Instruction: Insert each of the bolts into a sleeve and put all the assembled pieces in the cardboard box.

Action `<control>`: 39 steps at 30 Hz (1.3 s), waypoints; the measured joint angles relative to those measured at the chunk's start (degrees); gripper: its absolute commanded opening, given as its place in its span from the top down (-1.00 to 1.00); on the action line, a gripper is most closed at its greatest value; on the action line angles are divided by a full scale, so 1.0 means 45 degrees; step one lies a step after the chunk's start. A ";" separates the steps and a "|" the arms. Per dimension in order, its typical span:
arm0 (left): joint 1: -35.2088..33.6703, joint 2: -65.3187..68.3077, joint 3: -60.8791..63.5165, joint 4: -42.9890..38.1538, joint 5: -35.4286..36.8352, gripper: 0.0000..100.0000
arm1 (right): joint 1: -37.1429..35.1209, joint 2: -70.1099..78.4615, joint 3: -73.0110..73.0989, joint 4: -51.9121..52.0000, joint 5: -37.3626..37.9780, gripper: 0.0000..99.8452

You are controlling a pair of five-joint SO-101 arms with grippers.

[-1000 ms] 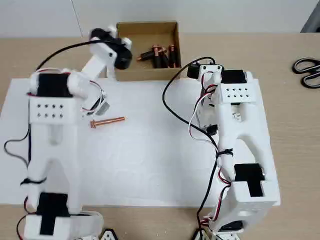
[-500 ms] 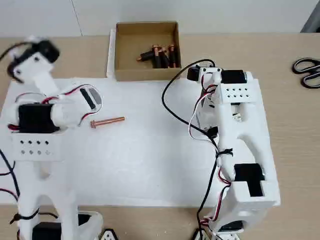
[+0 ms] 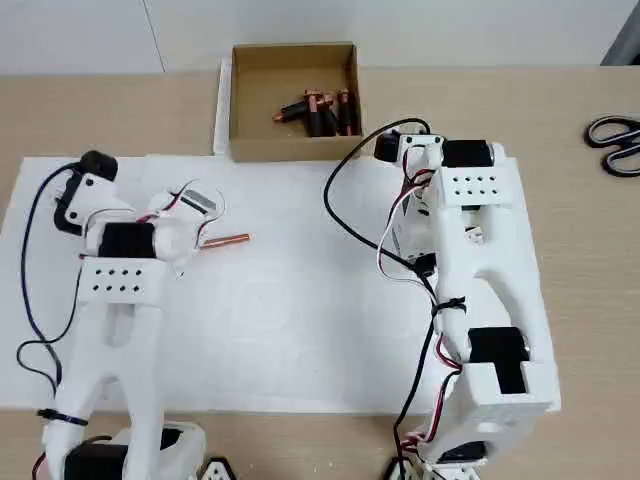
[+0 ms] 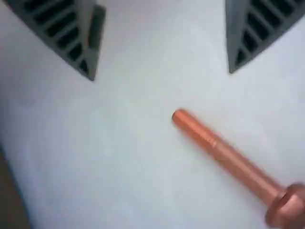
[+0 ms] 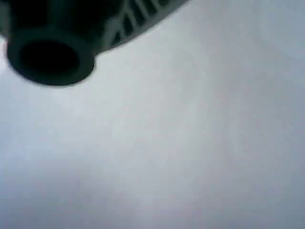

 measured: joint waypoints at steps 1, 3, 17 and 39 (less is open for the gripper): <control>0.0000 0.0000 0.0293 -0.0508 0.0000 0.65 | 0.0000 0.0000 0.0000 0.0000 0.0000 0.99; 0.0000 0.0000 0.0879 -0.1426 0.0078 0.65 | 0.0000 0.0000 0.0000 0.0000 0.0000 0.99; 0.0000 0.0860 -0.3653 0.2579 0.0098 0.65 | 0.0000 0.0000 0.0000 0.0000 0.0000 0.99; -0.0664 1.0081 -0.9827 0.6271 0.2071 0.65 | 0.0000 0.0000 0.0274 0.0000 0.0000 0.99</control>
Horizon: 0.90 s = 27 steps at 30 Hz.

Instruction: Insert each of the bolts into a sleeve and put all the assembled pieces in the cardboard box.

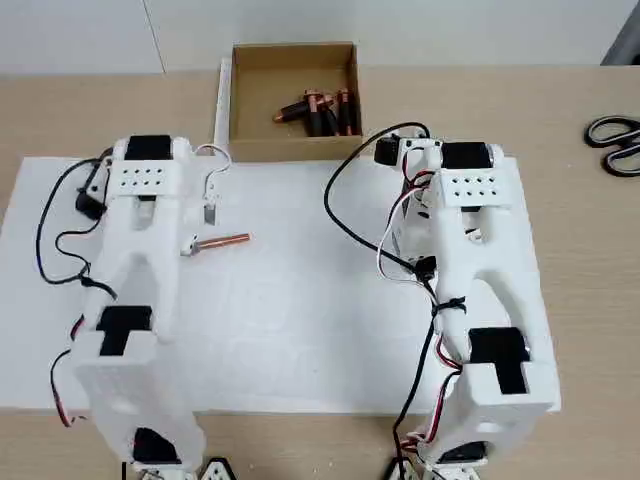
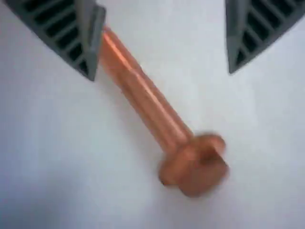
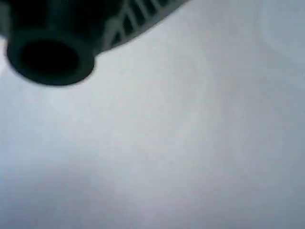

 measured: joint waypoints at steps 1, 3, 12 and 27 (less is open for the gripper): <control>-0.0195 0.0156 0.0000 0.0000 0.0059 0.65 | 0.0000 0.0000 0.0000 0.0000 0.0000 0.99; -0.0508 0.0527 0.0000 0.0000 0.0098 0.65 | 0.0000 0.0000 0.0000 0.0000 0.0000 0.99; -0.0586 0.1563 0.0000 -0.0117 0.0098 0.65 | 0.0000 -0.0020 0.0000 0.0000 0.0000 0.99; -0.0391 0.1680 -0.0547 -0.0254 0.0098 0.66 | 0.0000 -0.0020 0.0000 0.0000 0.0000 0.99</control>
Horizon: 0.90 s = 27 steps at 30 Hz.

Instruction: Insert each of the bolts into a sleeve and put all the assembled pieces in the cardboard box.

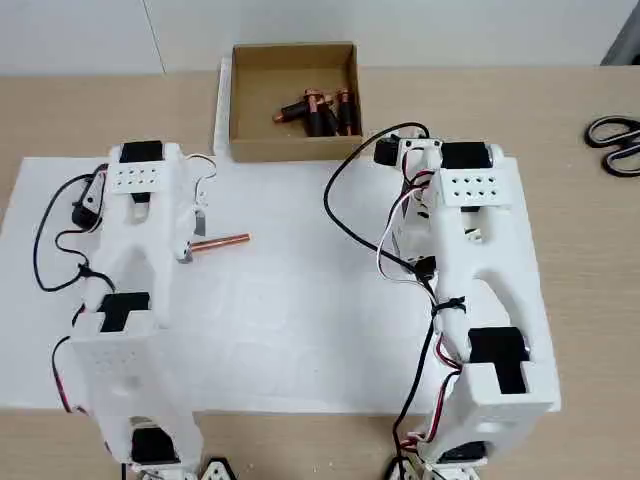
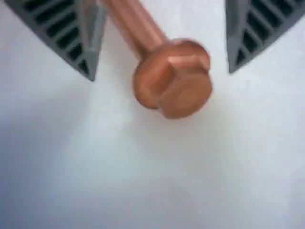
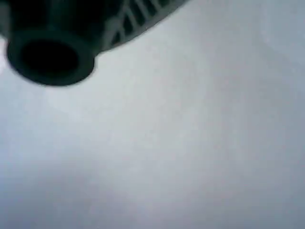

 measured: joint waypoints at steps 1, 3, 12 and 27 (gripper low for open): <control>0.0117 0.0000 0.0000 0.0000 0.0000 0.66 | 0.0000 0.0000 0.0000 0.0000 0.0000 0.99; 0.0313 0.0000 0.0000 0.0000 0.0000 0.66 | 0.0000 0.0000 0.0000 0.0000 0.0000 0.99; 0.0430 0.0000 0.0000 0.0000 0.0000 0.66 | 0.0000 0.0000 0.0000 0.0000 0.0000 0.99; 0.0469 0.0957 -0.0410 -0.0352 0.0000 0.78 | 0.0000 0.0000 0.0000 0.0000 0.0000 0.99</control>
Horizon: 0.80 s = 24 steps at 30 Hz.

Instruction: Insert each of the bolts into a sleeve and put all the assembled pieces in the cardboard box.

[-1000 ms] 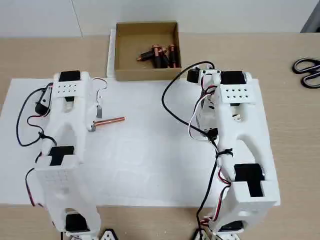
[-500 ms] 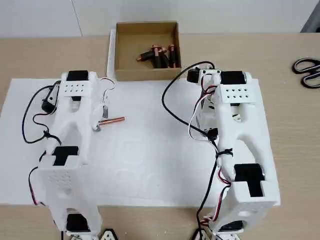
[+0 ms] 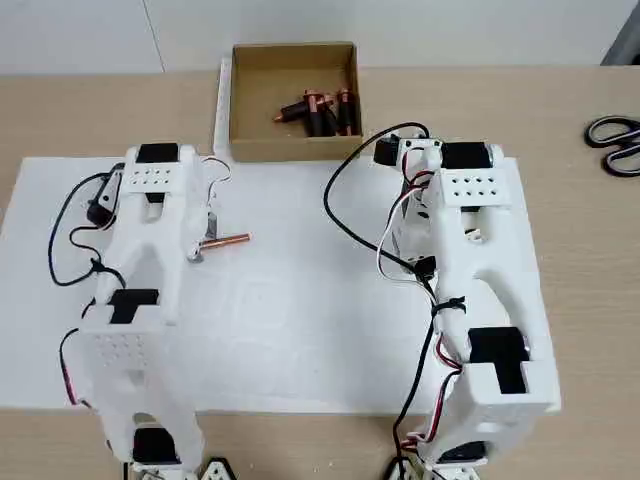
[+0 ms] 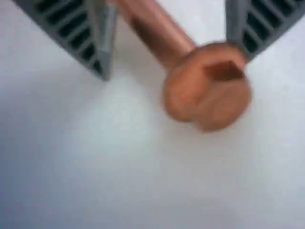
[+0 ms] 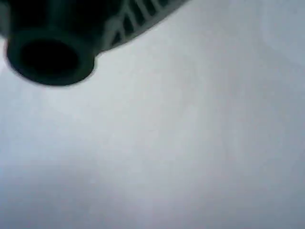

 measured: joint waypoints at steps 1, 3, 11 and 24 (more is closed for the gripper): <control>0.0020 0.0137 -0.0195 -0.0020 0.0000 0.79 | 0.0000 0.0000 0.0000 0.0000 0.0000 0.99; 0.0039 0.0293 -0.0430 -0.0020 -0.0020 0.81 | 0.0000 0.0000 0.0000 0.0000 0.0000 0.99; 0.0000 0.0527 -0.1407 0.0781 -0.0020 0.99 | 0.0000 0.0000 0.0000 0.0000 0.0000 0.99; 0.0821 0.0567 -0.4063 0.2208 -0.3399 0.99 | 0.0000 0.0000 0.0000 0.0000 0.0000 0.99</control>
